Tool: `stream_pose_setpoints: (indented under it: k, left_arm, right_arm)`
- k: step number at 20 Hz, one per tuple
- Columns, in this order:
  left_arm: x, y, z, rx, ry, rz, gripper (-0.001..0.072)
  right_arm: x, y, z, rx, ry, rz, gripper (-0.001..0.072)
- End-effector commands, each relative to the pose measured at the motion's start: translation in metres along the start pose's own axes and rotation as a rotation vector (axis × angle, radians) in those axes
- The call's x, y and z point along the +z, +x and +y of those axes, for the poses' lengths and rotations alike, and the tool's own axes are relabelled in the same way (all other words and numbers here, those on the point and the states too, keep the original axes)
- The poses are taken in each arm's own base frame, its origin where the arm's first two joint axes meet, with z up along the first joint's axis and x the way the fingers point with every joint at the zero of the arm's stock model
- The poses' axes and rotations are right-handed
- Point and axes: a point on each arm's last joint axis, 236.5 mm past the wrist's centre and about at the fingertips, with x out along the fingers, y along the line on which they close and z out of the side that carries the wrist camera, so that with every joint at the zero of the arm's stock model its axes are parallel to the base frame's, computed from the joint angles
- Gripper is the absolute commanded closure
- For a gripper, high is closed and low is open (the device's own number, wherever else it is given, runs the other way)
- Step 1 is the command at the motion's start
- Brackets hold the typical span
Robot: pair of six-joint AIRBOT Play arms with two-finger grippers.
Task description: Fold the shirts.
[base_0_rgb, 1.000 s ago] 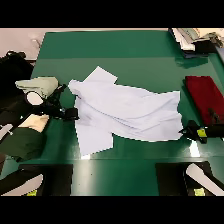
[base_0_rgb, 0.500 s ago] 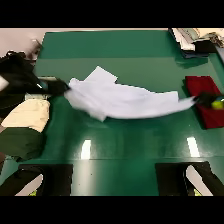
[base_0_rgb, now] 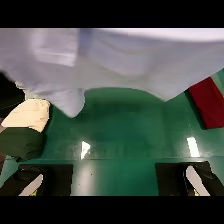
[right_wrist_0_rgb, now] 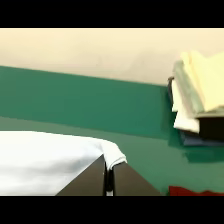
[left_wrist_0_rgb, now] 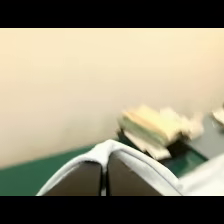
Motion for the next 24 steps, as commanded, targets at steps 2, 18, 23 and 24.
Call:
stream_pose_setpoints:
  k: [2, 18, 23, 24]
  left_arm:
    - [0.011, -0.013, 0.011, 0.069, 0.014, -0.014, 0.0687]
    - [-0.534, 0.164, 0.186, 0.279, -0.615, 1.027, 0.0685]
    - [-0.567, 0.173, 0.2, 0.249, -0.699, 1.014, 0.0686]
    - [-0.57, 0.167, 0.2, 0.239, -0.671, 1.045, 0.0685]
  right_arm:
    - [0.022, -0.024, 0.009, -0.007, -0.014, 0.007, 0.0695]
    - [-0.357, 0.249, -0.067, 0.071, 0.373, 1.058, 0.0696]
    - [-0.351, 0.301, -0.061, 0.151, 0.44, 1.006, 0.0696]
    - [-0.348, 0.3, -0.062, 0.156, 0.429, 1.013, 0.0696]
